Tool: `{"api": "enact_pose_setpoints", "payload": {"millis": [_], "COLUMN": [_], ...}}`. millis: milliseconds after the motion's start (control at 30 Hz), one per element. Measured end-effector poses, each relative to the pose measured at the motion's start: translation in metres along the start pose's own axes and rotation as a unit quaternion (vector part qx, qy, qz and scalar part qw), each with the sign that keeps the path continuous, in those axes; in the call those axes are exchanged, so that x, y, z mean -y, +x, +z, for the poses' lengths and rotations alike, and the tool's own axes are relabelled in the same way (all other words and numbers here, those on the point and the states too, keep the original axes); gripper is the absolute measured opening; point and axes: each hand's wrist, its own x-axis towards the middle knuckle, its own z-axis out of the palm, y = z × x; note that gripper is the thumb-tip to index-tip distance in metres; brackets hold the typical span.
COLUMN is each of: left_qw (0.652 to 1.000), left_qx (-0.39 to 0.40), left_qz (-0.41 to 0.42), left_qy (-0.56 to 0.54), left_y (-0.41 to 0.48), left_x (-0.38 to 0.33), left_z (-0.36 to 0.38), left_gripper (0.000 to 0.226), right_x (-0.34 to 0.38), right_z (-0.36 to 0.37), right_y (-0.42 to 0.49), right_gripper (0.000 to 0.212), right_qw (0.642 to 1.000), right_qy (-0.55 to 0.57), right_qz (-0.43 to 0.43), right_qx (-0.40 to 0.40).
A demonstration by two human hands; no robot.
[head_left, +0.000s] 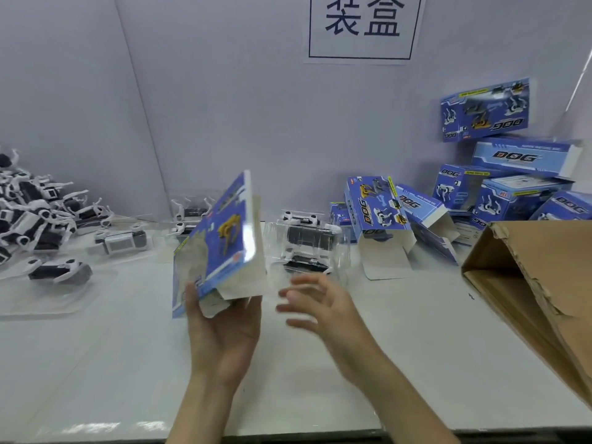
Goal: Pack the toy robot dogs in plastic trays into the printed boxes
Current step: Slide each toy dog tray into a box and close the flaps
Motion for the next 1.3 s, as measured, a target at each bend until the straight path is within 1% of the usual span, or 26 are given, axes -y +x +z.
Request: {"api": "enact_pose_setpoints", "payload": {"millis": [67,100,133,167,200,233,300,333,367,433,500,567,700,767,867,933,1000,1067,1133,1233,1300], "left_qw": [1.0,0.999,0.999,0.998,0.998,0.998,0.999,0.999,0.999,0.999,0.997,0.995,0.996,0.996,0.995,0.995,0.995,0.995,0.995,0.994,0.993], "left_qx": [0.015,0.015,0.012,0.013,0.01,0.019,0.023,0.027,0.027,0.025,0.043,0.055,0.054,0.054,0.06,0.059,0.061,0.07,0.071,0.066,0.061], "left_qz": [-0.01,-0.017,-0.015,-0.022,-0.027,-0.028,-0.022,-0.024,-0.029,-0.043,-0.06,-0.068,-0.063,-0.061,-0.061,-0.062,-0.062,-0.057,-0.058,-0.068,-0.069], "left_qy": [-0.018,-0.03,-0.049,-0.051,-0.056,-0.049,-0.025,-0.021,-0.014,-0.013,-0.03,-0.037,-0.028,-0.029,-0.041,-0.041,-0.046,-0.048,-0.045,-0.052,-0.067], "left_y": [0.009,0.011,0.014,0.017,0.019,0.019,0.017,0.018,0.017,0.017,0.019,0.02,0.022,0.022,0.02,0.021,0.022,0.022,0.021,0.022,0.022], "left_x": [-0.006,-0.008,-0.009,-0.009,-0.009,-0.008,-0.008,-0.007,-0.006,-0.006,-0.006,-0.007,-0.007,-0.007,-0.007,-0.007,-0.007,-0.007,-0.007,-0.008,-0.008], "left_z": [-0.012,-0.021,-0.031,-0.036,-0.041,-0.041,-0.04,-0.041,-0.041,-0.042,-0.045,-0.047,-0.05,-0.051,-0.052,-0.052,-0.052,-0.05,-0.051,-0.052,-0.051], "left_gripper": [0.07,0.062,0.058,0.06,0.062,0.063,0.062,0.064,0.067,0.071,0.073,0.073,0.077,0.079,0.077,0.078,0.081,0.083,0.083,0.084,0.086], "right_x": [0.013,0.022,0.03,0.038,0.046,0.052,0.059,0.061,0.062,0.062,0.062,0.063,0.057,0.052,0.049,0.048,0.047,0.049,0.055,0.074,0.094], "right_z": [-0.016,-0.025,-0.036,-0.048,-0.059,-0.069,-0.086,-0.092,-0.097,-0.105,-0.109,-0.11,-0.11,-0.11,-0.109,-0.11,-0.107,-0.102,-0.096,-0.087,-0.082], "right_y": [0.022,0.035,0.049,0.065,0.08,0.094,0.121,0.133,0.144,0.162,0.175,0.18,0.173,0.167,0.164,0.163,0.16,0.154,0.145,0.12,0.095], "right_gripper": [0.031,0.037,0.044,0.051,0.06,0.068,0.083,0.087,0.087,0.077,0.067,0.06,0.066,0.076,0.081,0.086,0.081,0.07,0.061,0.061,0.063], "right_qw": [0.987,0.973,0.958,0.943,0.929,0.918,0.901,0.893,0.885,0.863,0.857,0.86,0.876,0.879,0.875,0.883,0.895,0.899,0.894,0.872,0.853], "right_qy": [-0.122,-0.175,-0.226,-0.277,-0.326,-0.368,-0.427,-0.447,-0.464,-0.496,-0.501,-0.499,-0.475,-0.47,-0.473,-0.456,-0.434,-0.431,-0.447,-0.475,-0.484], "right_qz": [-0.093,-0.134,-0.16,-0.173,-0.167,-0.144,-0.078,-0.047,-0.014,0.052,0.083,0.075,0.049,0.06,0.09,0.107,0.102,0.074,0.019,-0.111,-0.19], "right_qx": [-0.057,-0.069,-0.073,-0.066,-0.048,-0.024,0.015,0.03,0.045,0.077,0.091,0.077,0.064,0.058,0.04,0.035,0.034,0.024,0.0,-0.04,-0.04]}}
